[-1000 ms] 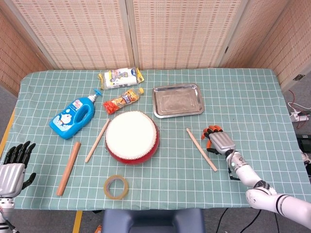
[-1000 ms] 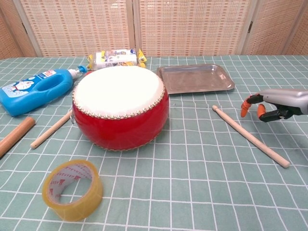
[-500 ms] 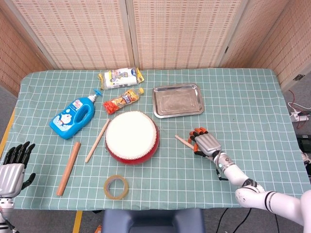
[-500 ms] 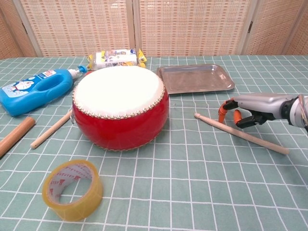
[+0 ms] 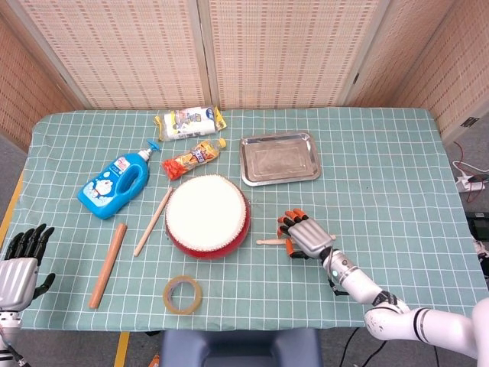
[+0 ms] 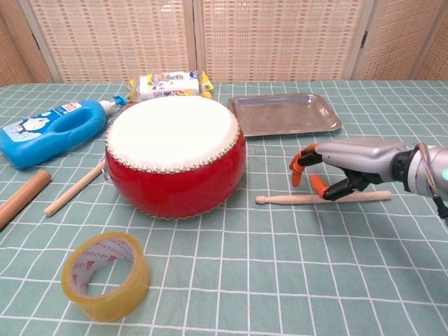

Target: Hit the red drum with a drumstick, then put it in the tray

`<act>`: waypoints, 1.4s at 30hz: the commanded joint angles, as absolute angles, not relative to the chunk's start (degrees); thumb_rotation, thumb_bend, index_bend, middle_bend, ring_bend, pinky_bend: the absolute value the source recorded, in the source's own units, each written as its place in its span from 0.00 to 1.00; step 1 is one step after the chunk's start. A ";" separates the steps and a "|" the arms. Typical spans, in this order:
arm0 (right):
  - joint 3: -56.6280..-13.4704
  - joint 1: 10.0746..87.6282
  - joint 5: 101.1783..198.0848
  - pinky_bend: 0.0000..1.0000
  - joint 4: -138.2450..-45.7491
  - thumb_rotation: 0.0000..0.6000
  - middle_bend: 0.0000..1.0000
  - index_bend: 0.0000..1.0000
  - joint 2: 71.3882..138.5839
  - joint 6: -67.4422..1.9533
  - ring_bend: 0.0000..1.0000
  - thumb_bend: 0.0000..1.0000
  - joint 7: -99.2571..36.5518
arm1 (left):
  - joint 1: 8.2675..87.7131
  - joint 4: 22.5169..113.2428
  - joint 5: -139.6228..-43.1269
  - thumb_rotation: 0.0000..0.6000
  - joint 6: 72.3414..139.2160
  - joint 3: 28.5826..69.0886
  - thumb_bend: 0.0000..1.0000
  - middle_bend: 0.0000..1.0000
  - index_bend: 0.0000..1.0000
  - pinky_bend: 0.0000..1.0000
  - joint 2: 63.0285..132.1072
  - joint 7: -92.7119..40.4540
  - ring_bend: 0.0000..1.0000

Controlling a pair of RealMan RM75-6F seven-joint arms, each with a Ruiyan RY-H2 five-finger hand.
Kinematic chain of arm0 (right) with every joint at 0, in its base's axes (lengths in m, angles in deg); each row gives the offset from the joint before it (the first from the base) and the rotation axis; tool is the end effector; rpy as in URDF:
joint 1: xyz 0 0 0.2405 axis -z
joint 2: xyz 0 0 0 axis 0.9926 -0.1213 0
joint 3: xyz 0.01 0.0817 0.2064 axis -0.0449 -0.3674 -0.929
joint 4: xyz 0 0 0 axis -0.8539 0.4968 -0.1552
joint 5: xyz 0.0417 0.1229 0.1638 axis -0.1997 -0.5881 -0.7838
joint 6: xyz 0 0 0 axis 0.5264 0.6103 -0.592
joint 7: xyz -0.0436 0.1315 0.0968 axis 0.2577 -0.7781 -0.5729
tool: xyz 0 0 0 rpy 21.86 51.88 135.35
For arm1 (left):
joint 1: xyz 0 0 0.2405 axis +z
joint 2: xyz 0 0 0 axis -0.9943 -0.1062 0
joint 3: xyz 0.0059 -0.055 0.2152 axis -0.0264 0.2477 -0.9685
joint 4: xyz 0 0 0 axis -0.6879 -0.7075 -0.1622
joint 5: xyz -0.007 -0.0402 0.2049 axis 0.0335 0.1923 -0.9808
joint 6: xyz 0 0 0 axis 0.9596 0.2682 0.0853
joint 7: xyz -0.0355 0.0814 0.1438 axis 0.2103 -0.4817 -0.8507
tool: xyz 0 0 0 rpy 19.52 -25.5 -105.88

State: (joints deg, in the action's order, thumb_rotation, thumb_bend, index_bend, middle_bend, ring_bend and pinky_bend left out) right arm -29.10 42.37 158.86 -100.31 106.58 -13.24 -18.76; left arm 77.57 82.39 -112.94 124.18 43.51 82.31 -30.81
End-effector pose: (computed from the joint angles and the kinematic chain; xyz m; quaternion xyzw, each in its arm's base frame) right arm -0.1593 -0.3168 -0.0441 0.8041 -0.3906 0.2869 0.3443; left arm -0.2978 0.2118 0.1323 -0.6085 -0.3711 -0.3409 0.6130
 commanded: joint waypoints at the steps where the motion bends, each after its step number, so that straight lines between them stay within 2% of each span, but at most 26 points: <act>1: -29.26 43.43 159.10 0.00 -99.04 0.67 0.12 0.36 107.38 -16.07 0.00 0.30 -17.46 | 77.50 82.31 -113.23 1.00 124.16 43.41 0.24 0.00 0.00 0.00 82.38 -30.62 0.00; 4: -29.63 43.22 157.98 0.00 -97.44 0.75 0.12 0.37 108.63 -16.18 0.00 0.28 -16.39 | 77.52 82.24 -113.48 1.00 124.34 43.36 0.24 0.00 0.00 0.00 82.41 -30.43 0.00; 10: -30.31 42.35 156.28 0.00 -94.21 0.83 0.12 0.38 111.52 -15.86 0.00 0.28 -14.59 | 77.73 82.00 -113.57 1.00 124.53 43.20 0.24 0.00 0.00 0.00 82.44 -30.13 0.00; 18: -30.63 42.37 156.32 0.00 -91.39 0.99 0.12 0.47 114.19 -16.76 0.00 0.28 -15.38 | 78.15 81.31 -113.24 1.00 124.66 43.09 0.24 0.00 0.00 0.00 82.49 -29.34 0.00; 23: -30.37 42.53 156.67 0.00 -90.74 1.00 0.12 0.49 114.88 -16.84 0.00 0.28 -15.97 | 78.23 80.88 -113.28 1.00 124.76 43.12 0.24 0.00 0.00 0.00 82.53 -28.99 0.00; 42: -30.59 42.33 154.62 0.00 -90.81 1.00 0.12 0.48 115.53 -14.93 0.00 0.27 -16.22 | 78.01 79.08 -113.55 1.00 124.24 43.10 0.24 0.00 0.00 0.00 83.29 -27.32 0.00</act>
State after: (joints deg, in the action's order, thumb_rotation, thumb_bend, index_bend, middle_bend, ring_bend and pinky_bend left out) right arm -30.57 42.36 154.64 -90.81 115.51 -14.97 -16.26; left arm 78.01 79.05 -113.54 124.24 43.10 83.30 -27.31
